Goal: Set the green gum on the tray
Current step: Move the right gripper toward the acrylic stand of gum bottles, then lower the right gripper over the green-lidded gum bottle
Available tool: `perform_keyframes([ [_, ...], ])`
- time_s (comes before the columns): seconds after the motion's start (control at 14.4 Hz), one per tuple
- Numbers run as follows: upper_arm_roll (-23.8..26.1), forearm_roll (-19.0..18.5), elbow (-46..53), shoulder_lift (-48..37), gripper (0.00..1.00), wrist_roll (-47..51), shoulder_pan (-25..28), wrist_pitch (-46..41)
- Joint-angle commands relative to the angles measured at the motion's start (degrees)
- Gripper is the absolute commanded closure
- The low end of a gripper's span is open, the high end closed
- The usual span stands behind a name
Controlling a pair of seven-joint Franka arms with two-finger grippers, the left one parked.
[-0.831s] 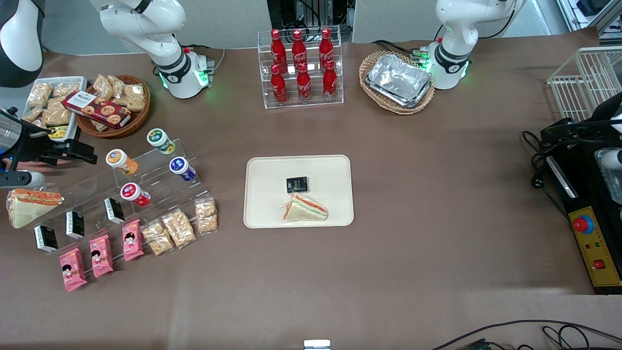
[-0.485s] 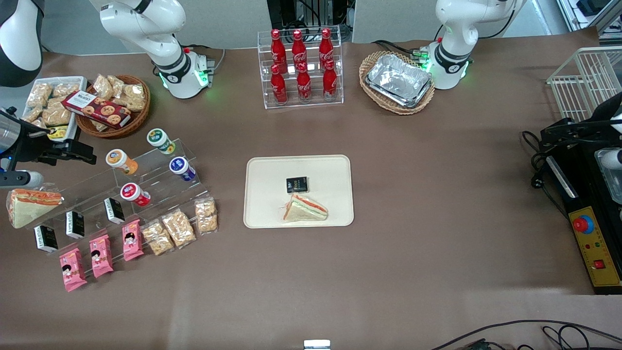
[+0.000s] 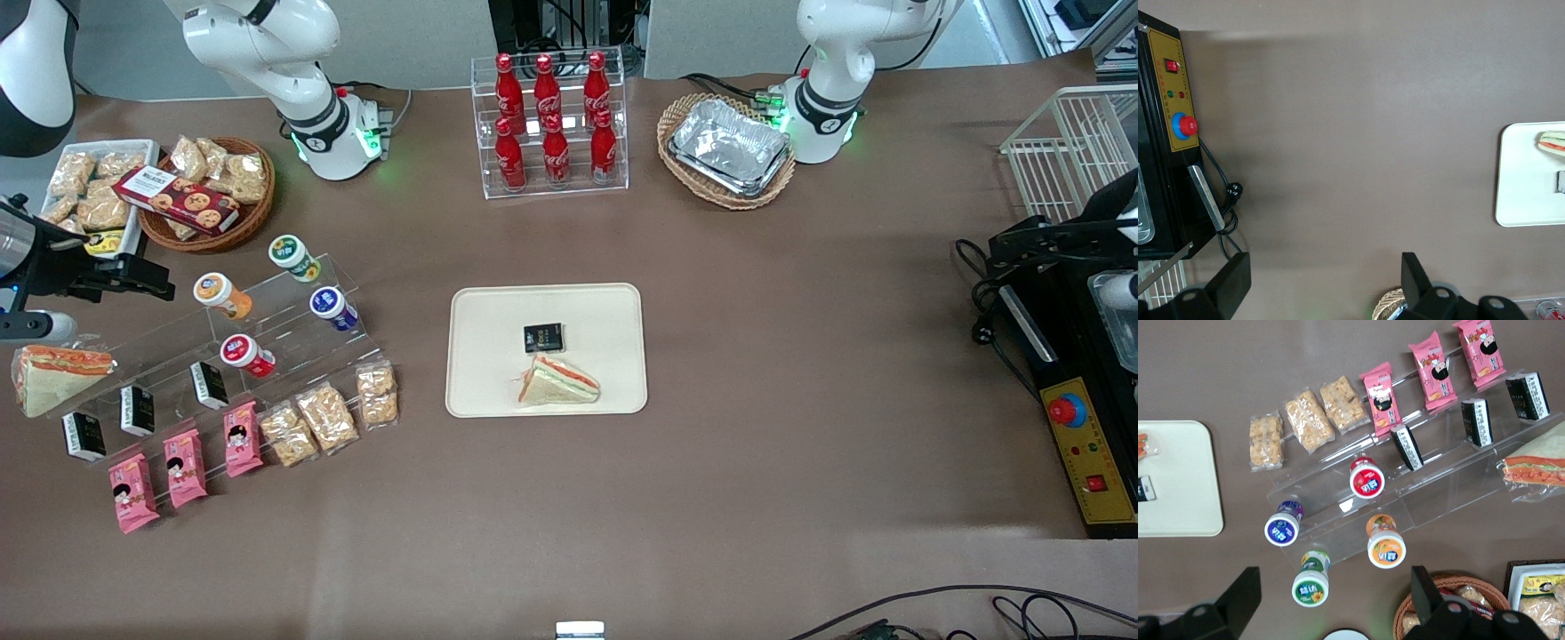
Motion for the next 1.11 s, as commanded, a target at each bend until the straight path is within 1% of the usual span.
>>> perform_keyframes([
  [0.0, 0.04, -0.88, -2.04, -3.52, 0.0, 0.21, 0.02, -2.71],
  [0.21, 0.13, -0.71, -6.95, -7.2, 0.0, 0.48, 0.29, -1.93],
  [0.62, 0.74, -0.35, -24.79, -18.37, 0.0, 1.53, 0.55, 8.0],
  [0.76, 1.79, -0.27, -30.76, -21.44, 0.0, 2.23, 0.55, 11.95],
  [0.9, 3.11, -0.35, -35.95, -23.99, 0.0, 5.12, 0.55, 15.38],
  [1.04, 4.25, -0.27, -38.78, -24.44, 0.0, 5.66, 0.55, 17.23],
])
